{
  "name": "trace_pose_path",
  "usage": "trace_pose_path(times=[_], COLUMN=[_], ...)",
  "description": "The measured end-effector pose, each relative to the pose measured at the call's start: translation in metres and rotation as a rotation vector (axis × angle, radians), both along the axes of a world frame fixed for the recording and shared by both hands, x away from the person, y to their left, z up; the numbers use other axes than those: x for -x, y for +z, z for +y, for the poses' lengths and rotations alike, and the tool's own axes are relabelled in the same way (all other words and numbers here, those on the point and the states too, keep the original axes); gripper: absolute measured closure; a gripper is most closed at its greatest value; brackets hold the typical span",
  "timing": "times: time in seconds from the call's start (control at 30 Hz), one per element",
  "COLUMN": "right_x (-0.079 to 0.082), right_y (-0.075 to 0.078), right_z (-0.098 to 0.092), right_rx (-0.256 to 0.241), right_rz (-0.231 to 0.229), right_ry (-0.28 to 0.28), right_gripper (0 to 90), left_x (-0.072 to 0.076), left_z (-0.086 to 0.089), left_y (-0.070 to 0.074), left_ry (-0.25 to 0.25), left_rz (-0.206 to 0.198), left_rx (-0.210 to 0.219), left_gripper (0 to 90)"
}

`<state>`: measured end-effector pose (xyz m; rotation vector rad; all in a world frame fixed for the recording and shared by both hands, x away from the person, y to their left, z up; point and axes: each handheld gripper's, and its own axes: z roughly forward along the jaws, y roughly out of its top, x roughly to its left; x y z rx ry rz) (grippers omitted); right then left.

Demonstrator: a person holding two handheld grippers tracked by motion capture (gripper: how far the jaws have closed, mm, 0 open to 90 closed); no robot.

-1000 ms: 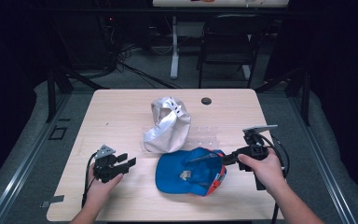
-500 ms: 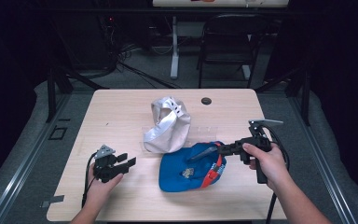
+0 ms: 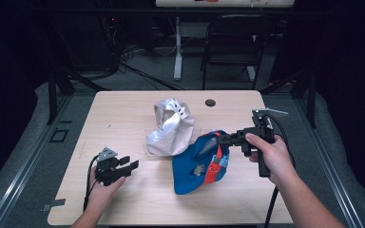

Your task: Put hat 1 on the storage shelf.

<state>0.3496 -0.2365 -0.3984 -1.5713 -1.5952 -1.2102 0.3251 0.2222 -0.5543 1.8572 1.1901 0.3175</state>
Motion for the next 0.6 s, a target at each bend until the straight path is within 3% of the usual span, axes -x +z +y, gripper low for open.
trace_pose_path(times=[0.6], right_x=[-0.002], right_y=[0.030], right_z=[-0.011], right_rx=[-0.026], right_rz=[-0.047], right_ry=[-0.047], right_gripper=[78.0], left_x=[-0.006], left_z=[0.001], left_y=[-0.002], left_ry=[-0.017], left_rz=[0.004], left_rx=[0.000], left_gripper=[51.3])
